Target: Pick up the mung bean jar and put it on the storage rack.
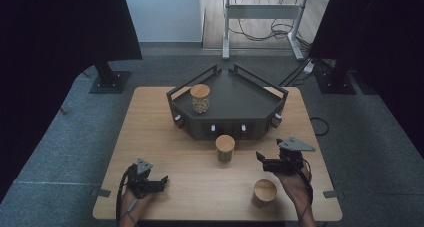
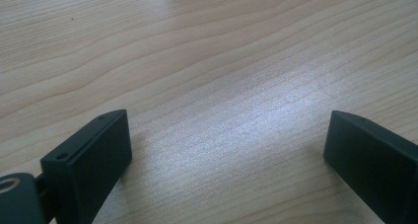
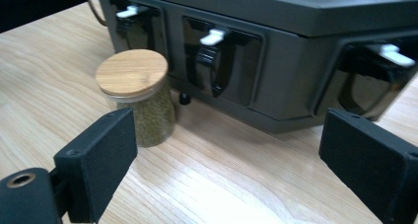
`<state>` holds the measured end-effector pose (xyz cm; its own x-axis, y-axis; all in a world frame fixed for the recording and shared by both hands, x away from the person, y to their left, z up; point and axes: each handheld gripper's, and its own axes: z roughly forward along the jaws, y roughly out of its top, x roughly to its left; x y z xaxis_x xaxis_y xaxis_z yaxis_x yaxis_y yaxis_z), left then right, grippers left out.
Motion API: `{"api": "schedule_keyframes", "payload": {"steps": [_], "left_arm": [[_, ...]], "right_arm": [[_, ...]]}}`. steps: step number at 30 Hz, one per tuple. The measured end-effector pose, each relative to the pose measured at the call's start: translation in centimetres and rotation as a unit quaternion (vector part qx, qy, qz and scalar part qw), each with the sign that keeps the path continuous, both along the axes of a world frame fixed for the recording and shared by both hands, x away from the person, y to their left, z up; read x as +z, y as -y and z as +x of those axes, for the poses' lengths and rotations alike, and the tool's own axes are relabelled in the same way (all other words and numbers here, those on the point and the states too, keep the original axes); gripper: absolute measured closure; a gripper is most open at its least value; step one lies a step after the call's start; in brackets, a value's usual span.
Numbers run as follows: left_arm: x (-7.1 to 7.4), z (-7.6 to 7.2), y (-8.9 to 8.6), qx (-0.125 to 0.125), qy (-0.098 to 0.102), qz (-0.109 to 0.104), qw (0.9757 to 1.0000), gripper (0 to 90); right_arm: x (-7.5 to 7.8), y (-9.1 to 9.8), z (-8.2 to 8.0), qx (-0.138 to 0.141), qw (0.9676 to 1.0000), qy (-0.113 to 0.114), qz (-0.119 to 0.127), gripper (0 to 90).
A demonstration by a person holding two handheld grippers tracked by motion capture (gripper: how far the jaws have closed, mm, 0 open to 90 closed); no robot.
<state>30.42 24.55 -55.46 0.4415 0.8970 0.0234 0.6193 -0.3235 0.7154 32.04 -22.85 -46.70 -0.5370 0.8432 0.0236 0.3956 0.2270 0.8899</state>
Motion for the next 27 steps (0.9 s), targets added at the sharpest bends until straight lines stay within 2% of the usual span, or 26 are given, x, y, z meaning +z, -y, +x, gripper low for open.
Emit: {"api": "schedule_keyframes", "payload": {"steps": [11, 20, 27], "left_arm": [[0.0, 0.0, 0.0, -0.001, 0.000, 0.000, 1.0000, 3.7], [0.0, 0.0, 0.0, -0.001, 0.000, 0.000, 1.0000, 3.6], [0.0, 0.0, 0.0, -0.001, 0.000, 0.000, 1.0000, 3.6]], "right_arm": [[0.3, -1.4, 0.8, 0.051, 0.9987, 0.012, 0.001, 7.5], [0.1, -2.0, 1.6, 0.098, 0.9949, 0.016, 0.018, 7.6], [-0.3, -2.3, 2.1, 0.121, 0.9922, 0.020, 0.021, 7.6]]}}
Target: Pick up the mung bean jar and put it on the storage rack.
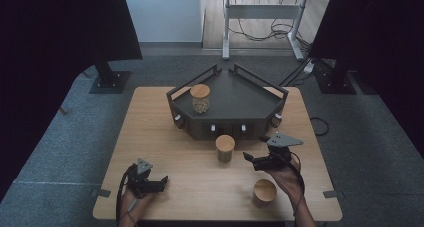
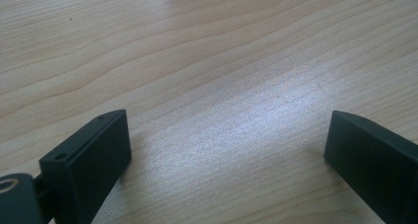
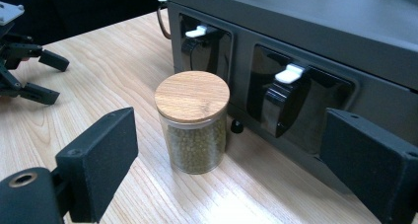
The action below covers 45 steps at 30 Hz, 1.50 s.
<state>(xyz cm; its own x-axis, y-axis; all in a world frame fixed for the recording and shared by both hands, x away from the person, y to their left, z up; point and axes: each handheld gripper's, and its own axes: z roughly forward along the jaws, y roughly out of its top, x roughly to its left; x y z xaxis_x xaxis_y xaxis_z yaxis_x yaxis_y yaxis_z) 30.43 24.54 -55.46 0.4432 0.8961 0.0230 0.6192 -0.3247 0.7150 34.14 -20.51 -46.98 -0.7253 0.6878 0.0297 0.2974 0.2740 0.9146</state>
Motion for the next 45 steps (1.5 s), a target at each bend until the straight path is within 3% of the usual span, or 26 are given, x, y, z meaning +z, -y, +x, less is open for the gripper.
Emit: {"api": "schedule_keyframes", "payload": {"steps": [20, 45], "left_arm": [[0.0, 0.0, 0.0, -0.002, 0.000, 0.000, 1.0000, 3.3], [0.0, 0.0, 0.0, -0.004, 0.000, 0.000, 1.0000, 3.2]], "right_arm": [[-0.1, -1.8, 1.2, 0.060, 0.9980, 0.010, -0.020, 7.7], [-0.7, -3.6, 3.0, 0.114, 0.9931, 0.010, -0.024, 8.2]]}}
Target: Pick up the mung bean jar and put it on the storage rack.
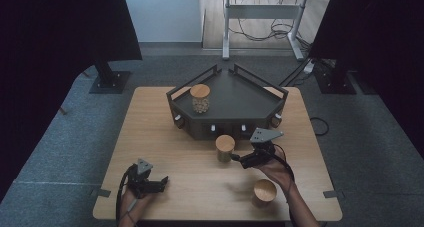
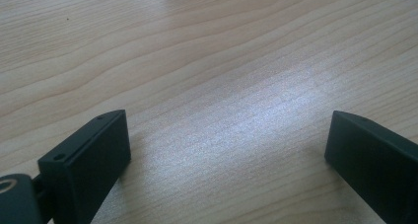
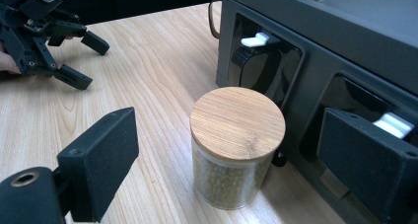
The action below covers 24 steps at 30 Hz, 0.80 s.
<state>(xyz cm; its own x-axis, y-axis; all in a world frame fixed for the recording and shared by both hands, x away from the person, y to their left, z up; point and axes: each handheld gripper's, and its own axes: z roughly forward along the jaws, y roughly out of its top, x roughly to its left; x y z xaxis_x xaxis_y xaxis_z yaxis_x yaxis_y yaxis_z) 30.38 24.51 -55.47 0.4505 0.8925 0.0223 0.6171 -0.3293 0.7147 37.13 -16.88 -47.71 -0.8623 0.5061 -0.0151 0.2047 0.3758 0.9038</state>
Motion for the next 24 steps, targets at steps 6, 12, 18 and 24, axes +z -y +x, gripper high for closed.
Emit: {"api": "schedule_keyframes", "payload": {"steps": [6, 12, 18, 24], "left_arm": [[0.0, 0.0, 0.0, 0.000, 0.000, 0.000, 1.0000, 3.2], [0.0, 0.0, 0.0, 0.000, 0.000, 0.000, 1.0000, 3.2], [0.0, 0.0, 0.0, 0.000, 0.000, 0.000, 1.0000, 3.2], [0.0, 0.0, 0.0, 0.000, 0.000, 0.000, 1.0000, 3.3]], "right_arm": [[-0.2, -0.5, 0.5, 0.014, 0.9999, 0.004, -0.005, 8.5], [-0.4, -0.8, 1.0, 0.026, 0.9996, 0.002, -0.009, 8.8], [-0.8, -1.2, 1.5, 0.037, 0.9992, -0.001, -0.012, 8.9], [-1.2, -1.7, 2.0, 0.045, 0.9988, -0.003, -0.021, 8.5]]}}
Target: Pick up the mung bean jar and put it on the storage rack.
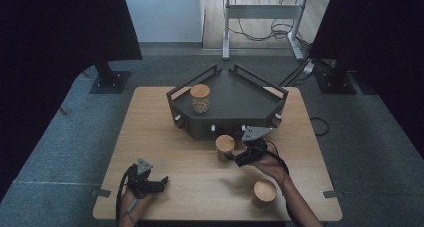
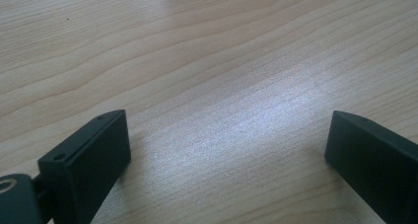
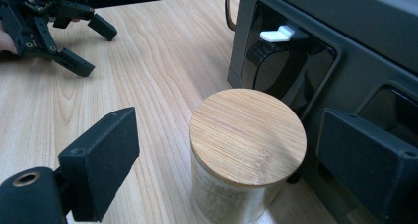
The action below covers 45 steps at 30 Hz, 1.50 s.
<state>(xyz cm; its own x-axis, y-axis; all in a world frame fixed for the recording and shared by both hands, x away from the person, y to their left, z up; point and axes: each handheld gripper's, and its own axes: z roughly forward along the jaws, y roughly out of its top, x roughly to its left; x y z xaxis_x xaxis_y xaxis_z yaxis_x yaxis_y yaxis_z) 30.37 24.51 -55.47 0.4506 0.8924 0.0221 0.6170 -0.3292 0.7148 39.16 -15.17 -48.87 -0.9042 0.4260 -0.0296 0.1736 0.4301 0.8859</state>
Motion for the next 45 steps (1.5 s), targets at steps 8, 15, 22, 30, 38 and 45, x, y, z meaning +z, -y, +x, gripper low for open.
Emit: {"api": "schedule_keyframes", "payload": {"steps": [8, 15, 22, 30, 38, 45], "left_arm": [[0.0, 0.0, 0.0, 0.000, 0.000, 0.000, 1.0000, 3.2], [0.0, 0.0, 0.0, 0.000, 0.000, 0.000, 1.0000, 3.2], [0.0, 0.0, 0.0, 0.000, 0.000, 0.000, 1.0000, 3.2], [0.0, 0.0, 0.0, 0.000, 0.000, 0.000, 1.0000, 3.2], [0.0, 0.0, 0.0, 0.000, 0.000, 0.000, 1.0000, 3.2], [0.0, 0.0, 0.0, 0.000, 0.000, 0.000, 1.0000, 3.2]], "right_arm": [[-0.5, -0.8, 0.6, 0.005, 1.0000, -0.001, -0.008, 8.1], [-0.8, -1.2, 0.9, 0.008, 0.9999, 0.000, -0.011, 8.1], [-1.0, -1.3, 1.3, 0.004, 0.9998, 0.003, -0.017, 8.3], [-1.2, -1.6, 1.4, 0.007, 0.9997, 0.007, -0.024, 9.0], [-1.3, -1.8, 1.3, 0.005, 0.9995, 0.013, -0.029, 8.8], [-1.6, -1.9, 1.2, 0.016, 0.9993, 0.004, -0.033, 10.8]]}}
